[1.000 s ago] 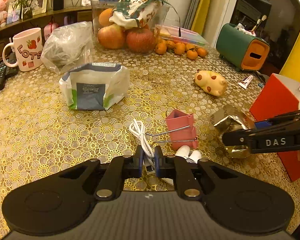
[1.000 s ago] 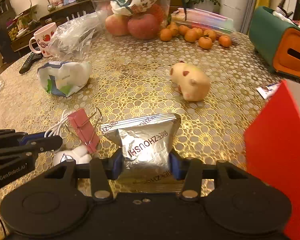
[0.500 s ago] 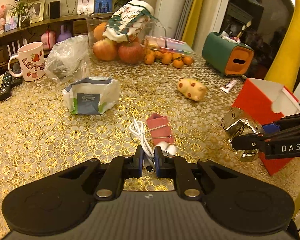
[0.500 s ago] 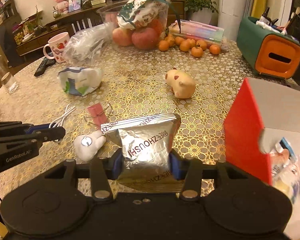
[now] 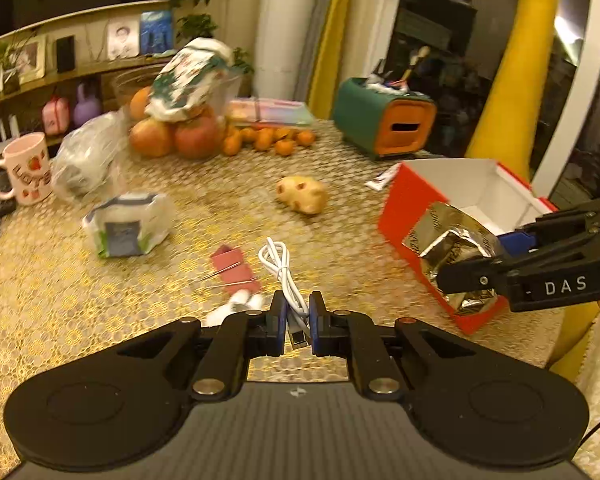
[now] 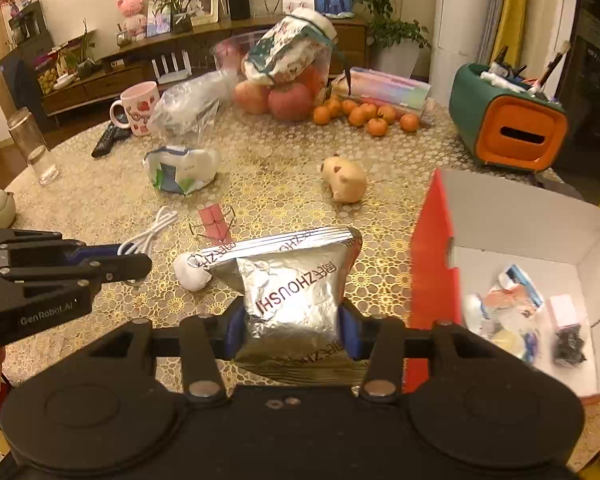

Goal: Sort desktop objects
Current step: 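Carry the white cable and silver foil packet over the red box with both tools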

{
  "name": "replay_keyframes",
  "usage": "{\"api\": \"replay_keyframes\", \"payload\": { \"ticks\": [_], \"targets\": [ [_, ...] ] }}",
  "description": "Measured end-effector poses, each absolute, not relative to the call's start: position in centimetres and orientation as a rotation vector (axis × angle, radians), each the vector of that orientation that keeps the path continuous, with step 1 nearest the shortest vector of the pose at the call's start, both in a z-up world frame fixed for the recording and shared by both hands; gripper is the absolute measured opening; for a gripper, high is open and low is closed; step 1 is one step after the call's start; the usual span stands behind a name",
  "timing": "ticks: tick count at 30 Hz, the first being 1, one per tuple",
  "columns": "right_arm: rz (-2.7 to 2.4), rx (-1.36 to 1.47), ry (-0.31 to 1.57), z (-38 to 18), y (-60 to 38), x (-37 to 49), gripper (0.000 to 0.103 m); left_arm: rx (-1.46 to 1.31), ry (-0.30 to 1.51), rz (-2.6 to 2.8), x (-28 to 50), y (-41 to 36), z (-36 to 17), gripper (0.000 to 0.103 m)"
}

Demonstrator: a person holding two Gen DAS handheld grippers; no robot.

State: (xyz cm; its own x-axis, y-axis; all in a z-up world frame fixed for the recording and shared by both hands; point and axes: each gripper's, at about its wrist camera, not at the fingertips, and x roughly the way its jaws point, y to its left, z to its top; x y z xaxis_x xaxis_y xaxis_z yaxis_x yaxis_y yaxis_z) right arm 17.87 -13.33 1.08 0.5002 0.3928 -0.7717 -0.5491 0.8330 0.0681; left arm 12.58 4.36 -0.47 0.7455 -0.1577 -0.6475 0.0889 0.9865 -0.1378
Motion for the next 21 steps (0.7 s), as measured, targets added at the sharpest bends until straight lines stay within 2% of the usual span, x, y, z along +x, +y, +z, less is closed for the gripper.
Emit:
{"api": "replay_keyframes", "payload": {
  "ticks": [21],
  "targets": [
    [0.455,-0.124,0.819,4.2,-23.0,17.8,0.046,0.013,0.666,-0.338,14.2,-6.8,3.9,0.010]
  ]
}}
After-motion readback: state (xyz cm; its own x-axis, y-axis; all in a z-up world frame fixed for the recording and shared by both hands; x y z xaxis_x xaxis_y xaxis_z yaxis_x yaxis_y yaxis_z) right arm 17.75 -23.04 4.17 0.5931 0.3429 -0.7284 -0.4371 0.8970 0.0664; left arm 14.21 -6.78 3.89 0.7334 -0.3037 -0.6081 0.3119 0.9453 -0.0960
